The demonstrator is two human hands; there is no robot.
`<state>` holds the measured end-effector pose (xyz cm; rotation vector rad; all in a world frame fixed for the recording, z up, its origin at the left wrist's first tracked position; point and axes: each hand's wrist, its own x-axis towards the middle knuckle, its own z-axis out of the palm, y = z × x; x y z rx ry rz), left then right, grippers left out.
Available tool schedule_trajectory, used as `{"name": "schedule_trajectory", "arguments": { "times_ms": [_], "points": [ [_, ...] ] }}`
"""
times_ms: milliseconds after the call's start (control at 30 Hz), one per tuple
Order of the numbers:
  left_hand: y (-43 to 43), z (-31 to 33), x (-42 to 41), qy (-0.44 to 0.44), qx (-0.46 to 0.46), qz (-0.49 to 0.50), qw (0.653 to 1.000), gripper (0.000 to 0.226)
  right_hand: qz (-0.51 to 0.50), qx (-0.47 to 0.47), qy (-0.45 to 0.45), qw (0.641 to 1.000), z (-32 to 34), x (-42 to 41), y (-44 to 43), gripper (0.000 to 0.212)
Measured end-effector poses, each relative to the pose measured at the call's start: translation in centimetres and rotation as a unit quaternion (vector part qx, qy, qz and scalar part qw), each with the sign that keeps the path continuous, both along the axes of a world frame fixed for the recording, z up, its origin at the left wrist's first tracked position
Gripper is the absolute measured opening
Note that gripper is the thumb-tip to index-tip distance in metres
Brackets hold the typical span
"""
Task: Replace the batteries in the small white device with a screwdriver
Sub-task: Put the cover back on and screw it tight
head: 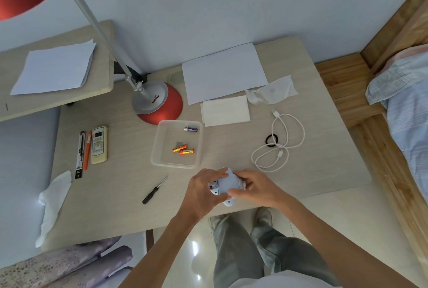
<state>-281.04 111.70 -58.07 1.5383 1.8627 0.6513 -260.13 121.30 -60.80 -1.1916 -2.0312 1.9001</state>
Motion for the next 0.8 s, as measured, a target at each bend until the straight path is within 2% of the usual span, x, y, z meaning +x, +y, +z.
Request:
{"name": "schedule_trajectory", "arguments": {
  "times_ms": [67,200,333,400,533,567,633,700,800],
  "points": [
    [-0.2,0.0,0.0,-0.010,-0.002,0.014,1.000,0.078,-0.031,-0.001,0.000,1.000,-0.1,-0.4,0.0,0.039],
    [-0.8,-0.5,0.0,-0.032,-0.012,0.033,0.999,0.085,-0.062,-0.012,-0.002,0.998,-0.3,-0.4,-0.1,0.037],
    [-1.1,-0.6,-0.3,-0.103,-0.047,0.094,0.989,0.088,-0.064,-0.015,0.003,0.998,-0.2,-0.4,-0.2,0.035],
    [-1.3,0.1,-0.5,-0.159,-0.081,0.163,0.970,0.080,-0.068,-0.022,0.010,0.997,-0.3,-0.4,-0.2,0.039],
    [-0.9,0.6,-0.8,-0.263,-0.156,0.234,0.923,0.036,-0.065,-0.020,0.021,0.997,-0.5,-0.3,-0.1,0.040],
    [-0.8,0.6,-0.8,-0.293,-0.173,0.240,0.909,0.034,-0.062,-0.021,0.023,0.998,-0.6,-0.3,0.0,0.040],
    [-0.5,0.5,-0.8,-0.319,-0.201,0.244,0.893,0.043,-0.059,-0.023,0.028,0.998,-0.6,-0.3,0.0,0.040],
    [-0.3,0.5,-0.9,-0.317,-0.219,0.231,0.893,0.048,-0.059,-0.023,0.035,0.997,-0.6,-0.3,0.0,0.040],
    [-0.1,0.6,-1.2,-0.320,-0.236,0.229,0.889,0.041,-0.057,-0.018,0.036,0.998,-0.6,-0.2,0.0,0.038]
  ]
}}
